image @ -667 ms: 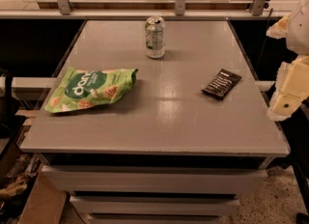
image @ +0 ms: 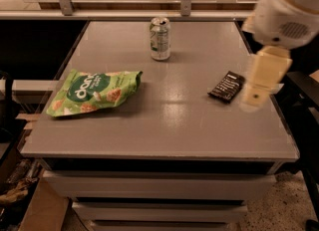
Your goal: Pick green rice chip bag
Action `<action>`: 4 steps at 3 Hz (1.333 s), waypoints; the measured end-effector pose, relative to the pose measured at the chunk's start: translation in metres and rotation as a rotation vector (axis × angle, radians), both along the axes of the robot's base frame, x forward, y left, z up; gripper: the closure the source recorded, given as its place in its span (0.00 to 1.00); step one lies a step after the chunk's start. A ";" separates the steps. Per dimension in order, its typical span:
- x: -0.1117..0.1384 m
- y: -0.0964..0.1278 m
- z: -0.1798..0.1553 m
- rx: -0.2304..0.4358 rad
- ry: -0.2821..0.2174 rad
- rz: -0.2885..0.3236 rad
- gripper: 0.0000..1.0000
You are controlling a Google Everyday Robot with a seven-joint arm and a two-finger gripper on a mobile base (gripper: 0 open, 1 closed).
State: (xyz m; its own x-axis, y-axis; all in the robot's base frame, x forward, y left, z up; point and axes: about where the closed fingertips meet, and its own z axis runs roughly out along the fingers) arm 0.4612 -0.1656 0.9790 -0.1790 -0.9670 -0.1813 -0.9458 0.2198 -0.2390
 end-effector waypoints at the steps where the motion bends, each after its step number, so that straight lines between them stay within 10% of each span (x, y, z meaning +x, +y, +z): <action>1: 0.038 0.066 0.000 -0.022 0.020 0.098 0.00; 4: 0.090 0.248 -0.036 -0.055 0.061 0.252 0.00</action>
Offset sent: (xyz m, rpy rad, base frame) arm 0.0970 0.2177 -0.0128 -0.0557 0.1066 0.3111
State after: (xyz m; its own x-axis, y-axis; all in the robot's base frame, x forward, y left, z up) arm 0.5513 0.0822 0.9433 0.0603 -0.9906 -0.1230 -0.9820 -0.0368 -0.1853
